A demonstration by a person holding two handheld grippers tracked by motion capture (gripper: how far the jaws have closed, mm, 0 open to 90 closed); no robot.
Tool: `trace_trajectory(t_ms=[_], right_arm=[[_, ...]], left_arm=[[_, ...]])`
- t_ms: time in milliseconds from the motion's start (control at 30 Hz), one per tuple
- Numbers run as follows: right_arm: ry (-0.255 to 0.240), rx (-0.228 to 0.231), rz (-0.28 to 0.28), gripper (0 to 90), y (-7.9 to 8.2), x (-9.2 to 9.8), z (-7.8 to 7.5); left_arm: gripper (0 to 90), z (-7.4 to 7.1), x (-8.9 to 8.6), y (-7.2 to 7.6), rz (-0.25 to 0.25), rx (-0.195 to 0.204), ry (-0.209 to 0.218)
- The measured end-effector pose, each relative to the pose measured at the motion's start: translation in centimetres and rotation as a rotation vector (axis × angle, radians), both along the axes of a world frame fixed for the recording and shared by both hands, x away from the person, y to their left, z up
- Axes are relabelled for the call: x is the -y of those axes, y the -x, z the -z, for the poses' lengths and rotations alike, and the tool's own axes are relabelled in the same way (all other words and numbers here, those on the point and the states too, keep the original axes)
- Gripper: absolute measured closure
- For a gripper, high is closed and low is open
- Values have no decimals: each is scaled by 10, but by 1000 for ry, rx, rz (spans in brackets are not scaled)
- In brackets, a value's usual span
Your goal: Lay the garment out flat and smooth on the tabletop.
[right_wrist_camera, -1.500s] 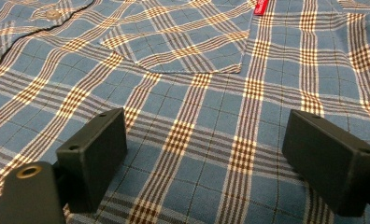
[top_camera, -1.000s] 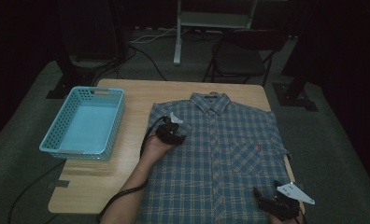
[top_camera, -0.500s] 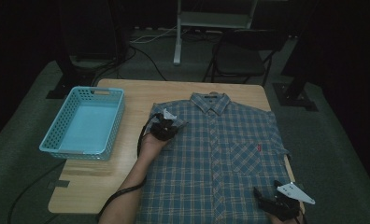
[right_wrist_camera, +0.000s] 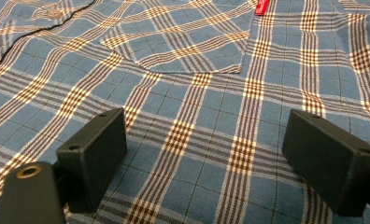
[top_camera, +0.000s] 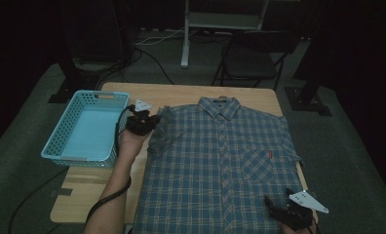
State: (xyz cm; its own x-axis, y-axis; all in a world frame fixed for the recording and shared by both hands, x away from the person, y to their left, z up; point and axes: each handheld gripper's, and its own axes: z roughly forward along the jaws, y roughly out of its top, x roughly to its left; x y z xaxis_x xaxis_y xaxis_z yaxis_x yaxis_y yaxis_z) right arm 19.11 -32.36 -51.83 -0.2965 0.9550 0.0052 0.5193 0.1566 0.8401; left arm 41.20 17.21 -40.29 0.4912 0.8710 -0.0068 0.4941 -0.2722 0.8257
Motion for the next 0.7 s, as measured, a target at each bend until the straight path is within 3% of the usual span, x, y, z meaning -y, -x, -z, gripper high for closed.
trace_trajectory(t_ms=[100, 167, 233, 300, 333, 433, 467, 700], right_arm=[[0, 1, 0, 134, 0, 0, 0], [0, 0, 1, 134, 0, 0, 0], [0, 1, 1, 134, 0, 0, 0], [0, 1, 1, 134, 0, 0, 0], [1, 1, 1, 134, 0, 0, 0], [1, 2, 2, 134, -1, 0, 0], [1, 2, 2, 134, -1, 0, 0], [1, 2, 4, 134, -1, 0, 0]], left_arm=[[850, -9, -25, 6, -120, 26, -32], [688, -13, -46, 10, -206, 17, 2], [546, -13, -64, 13, -247, -17, 61], [443, -10, -77, 18, -259, -51, 125], [390, -8, -81, 22, -261, -60, 138], [361, -4, -88, 35, -244, -59, 171], [314, -2, -89, 41, -238, -57, 185], [265, 1, -83, 74, -180, -20, 181]])
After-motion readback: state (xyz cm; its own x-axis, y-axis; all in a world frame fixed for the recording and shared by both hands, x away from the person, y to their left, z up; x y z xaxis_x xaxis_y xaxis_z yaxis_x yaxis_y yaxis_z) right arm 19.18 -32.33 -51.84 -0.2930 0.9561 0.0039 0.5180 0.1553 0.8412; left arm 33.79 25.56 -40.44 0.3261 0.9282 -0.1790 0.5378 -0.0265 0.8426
